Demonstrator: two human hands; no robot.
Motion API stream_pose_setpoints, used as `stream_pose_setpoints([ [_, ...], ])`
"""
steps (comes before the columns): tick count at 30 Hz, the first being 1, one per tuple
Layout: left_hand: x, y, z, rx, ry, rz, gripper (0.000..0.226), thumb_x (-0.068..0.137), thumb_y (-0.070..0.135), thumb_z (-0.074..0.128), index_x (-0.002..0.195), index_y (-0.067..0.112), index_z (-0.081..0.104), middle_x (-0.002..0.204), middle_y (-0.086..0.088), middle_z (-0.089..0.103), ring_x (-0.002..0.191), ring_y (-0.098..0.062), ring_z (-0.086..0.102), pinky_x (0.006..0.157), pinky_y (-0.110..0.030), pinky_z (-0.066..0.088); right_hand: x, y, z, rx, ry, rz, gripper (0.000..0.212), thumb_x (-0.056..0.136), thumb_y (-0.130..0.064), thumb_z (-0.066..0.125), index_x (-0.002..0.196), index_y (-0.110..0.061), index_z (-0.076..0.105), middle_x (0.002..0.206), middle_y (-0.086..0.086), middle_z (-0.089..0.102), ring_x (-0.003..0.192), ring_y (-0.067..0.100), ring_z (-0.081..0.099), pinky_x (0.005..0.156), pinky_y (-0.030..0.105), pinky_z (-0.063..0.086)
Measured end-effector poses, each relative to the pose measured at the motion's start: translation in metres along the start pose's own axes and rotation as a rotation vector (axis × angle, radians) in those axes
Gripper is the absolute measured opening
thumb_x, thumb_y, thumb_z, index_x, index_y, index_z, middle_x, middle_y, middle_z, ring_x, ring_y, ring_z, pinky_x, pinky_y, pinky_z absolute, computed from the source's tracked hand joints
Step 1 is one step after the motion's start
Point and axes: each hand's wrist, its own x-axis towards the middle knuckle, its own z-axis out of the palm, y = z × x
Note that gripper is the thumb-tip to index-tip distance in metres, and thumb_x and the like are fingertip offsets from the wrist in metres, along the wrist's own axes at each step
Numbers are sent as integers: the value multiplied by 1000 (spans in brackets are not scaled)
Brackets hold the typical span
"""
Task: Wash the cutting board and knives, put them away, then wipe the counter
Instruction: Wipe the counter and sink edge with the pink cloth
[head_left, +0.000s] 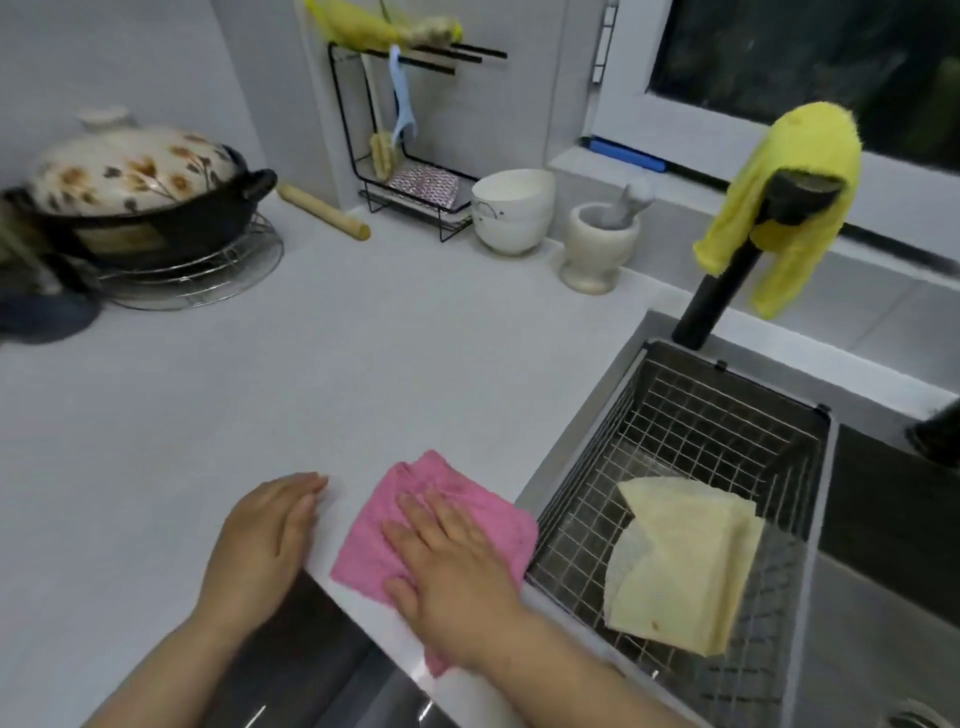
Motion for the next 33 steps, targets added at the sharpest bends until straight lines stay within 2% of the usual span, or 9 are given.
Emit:
stream_pose_setpoints([
  [4, 30, -42, -16, 244, 26, -29, 64, 80, 42, 28, 101, -4, 67, 106, -25, 66, 99, -43, 61, 88, -52, 44, 48, 42, -22, 1, 82, 186, 54, 100, -37, 24, 149, -23, 7, 158, -1, -7, 145, 18, -11, 110, 25, -14],
  [11, 58, -102, -35, 249, 7, -46, 59, 81, 41, 31, 98, 1, 70, 107, -21, 67, 99, -38, 63, 91, -48, 44, 98, 39, -22, -22, 285, 536, 56, 98, -39, 15, 148, -16, 11, 158, 6, -1, 145, 23, -5, 117, 33, -6],
  [16, 55, -122, -55, 140, 83, -55, 54, 82, 35, 30, 98, 3, 70, 108, -16, 68, 100, -31, 64, 96, -44, 36, 167, -50, 11, 29, 237, 325, 68, 85, -43, 8, 146, -18, 25, 157, 6, 13, 145, 24, 10, 116, 28, 2],
  [18, 54, -143, -68, 153, 157, -136, 56, 82, 33, 28, 99, -1, 69, 108, -20, 67, 101, -36, 62, 94, -48, 40, 179, -90, 24, -48, 187, 163, 64, 75, -43, 22, 123, -22, 60, 135, 4, 54, 125, 23, 51, 105, 27, 33],
  [20, 54, -160, -78, 159, 168, -212, 60, 81, 35, 26, 101, -4, 67, 109, -23, 65, 102, -40, 61, 92, -49, 42, 185, -104, 29, -83, 86, 26, 50, 71, -43, 33, 99, -30, 72, 111, -6, 70, 102, 16, 67, 84, 29, 53],
  [24, 54, -177, -84, 196, 134, -230, 57, 82, 33, 28, 102, -4, 67, 108, -23, 66, 99, -40, 63, 90, -51, 44, 208, -62, 9, -95, 35, -117, 56, 77, -46, 33, 117, -22, 64, 128, 2, 60, 120, 24, 56, 101, 38, 39],
  [26, 51, -179, -85, 198, 130, -226, 54, 83, 31, 29, 102, -3, 67, 106, -21, 67, 101, -39, 63, 90, -53, 43, 230, -40, -10, -63, 137, 20, 67, 82, -51, 23, 135, -19, 46, 148, 3, 37, 139, 23, 31, 115, 31, 16],
  [29, 50, -180, -85, 177, 140, -208, 53, 84, 29, 28, 104, -2, 66, 107, -19, 67, 103, -38, 62, 94, -47, 38, 264, -39, -20, -66, 215, 326, 51, 98, -36, 27, 146, -19, 25, 157, 3, 12, 145, 25, 9, 117, 36, 6],
  [33, 55, -178, -89, 60, 162, -297, 69, 81, 43, 18, 119, 0, 57, 127, -17, 56, 119, -31, 52, 102, -28, 26, 277, -96, 6, -53, 176, 225, 52, 98, -34, 21, 147, -16, 20, 157, 8, 7, 145, 29, 3, 117, 35, 1],
])
